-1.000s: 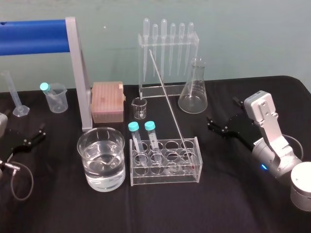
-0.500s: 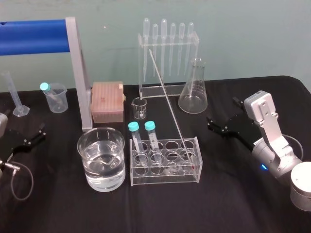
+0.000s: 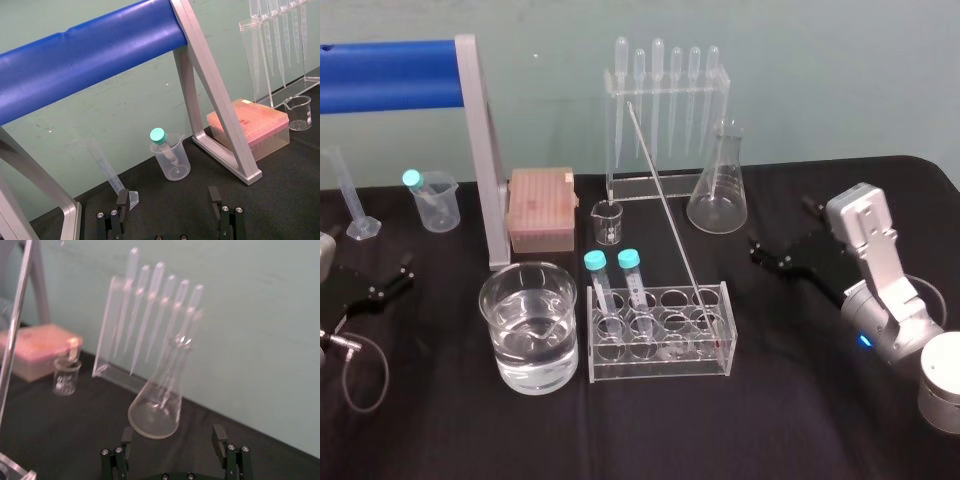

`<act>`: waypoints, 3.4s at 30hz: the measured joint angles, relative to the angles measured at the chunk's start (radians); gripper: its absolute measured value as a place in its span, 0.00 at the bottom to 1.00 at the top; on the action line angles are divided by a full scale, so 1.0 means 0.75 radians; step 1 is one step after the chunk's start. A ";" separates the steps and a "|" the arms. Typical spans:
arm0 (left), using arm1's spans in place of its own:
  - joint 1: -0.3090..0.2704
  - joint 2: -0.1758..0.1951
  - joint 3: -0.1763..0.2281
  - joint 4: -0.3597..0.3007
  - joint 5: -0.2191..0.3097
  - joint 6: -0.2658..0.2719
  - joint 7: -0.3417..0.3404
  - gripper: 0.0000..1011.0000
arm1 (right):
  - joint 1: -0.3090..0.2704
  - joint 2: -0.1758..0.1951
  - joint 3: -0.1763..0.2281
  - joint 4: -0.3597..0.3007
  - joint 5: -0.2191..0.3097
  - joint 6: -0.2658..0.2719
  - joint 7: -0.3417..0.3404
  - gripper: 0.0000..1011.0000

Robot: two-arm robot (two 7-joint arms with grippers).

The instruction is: Hold the thermometer with one hand and immerse one end into the beaker, then reinsert it into the test tube rack.

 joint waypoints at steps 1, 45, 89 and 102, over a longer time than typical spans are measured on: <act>0.000 0.000 0.000 0.000 0.000 0.000 0.000 1.00 | -0.007 -0.005 0.017 -0.010 0.004 -0.005 -0.007 0.99; 0.000 0.000 0.000 0.000 0.000 0.000 0.000 1.00 | 0.132 -0.250 0.093 -0.210 0.431 0.201 0.405 0.99; 0.000 0.000 0.000 0.000 0.000 0.000 0.000 1.00 | 0.214 -0.355 0.097 -0.097 0.288 0.436 0.426 0.99; 0.000 0.000 0.000 0.000 0.000 0.000 0.000 1.00 | 0.214 -0.354 0.098 -0.097 0.290 0.435 0.426 0.99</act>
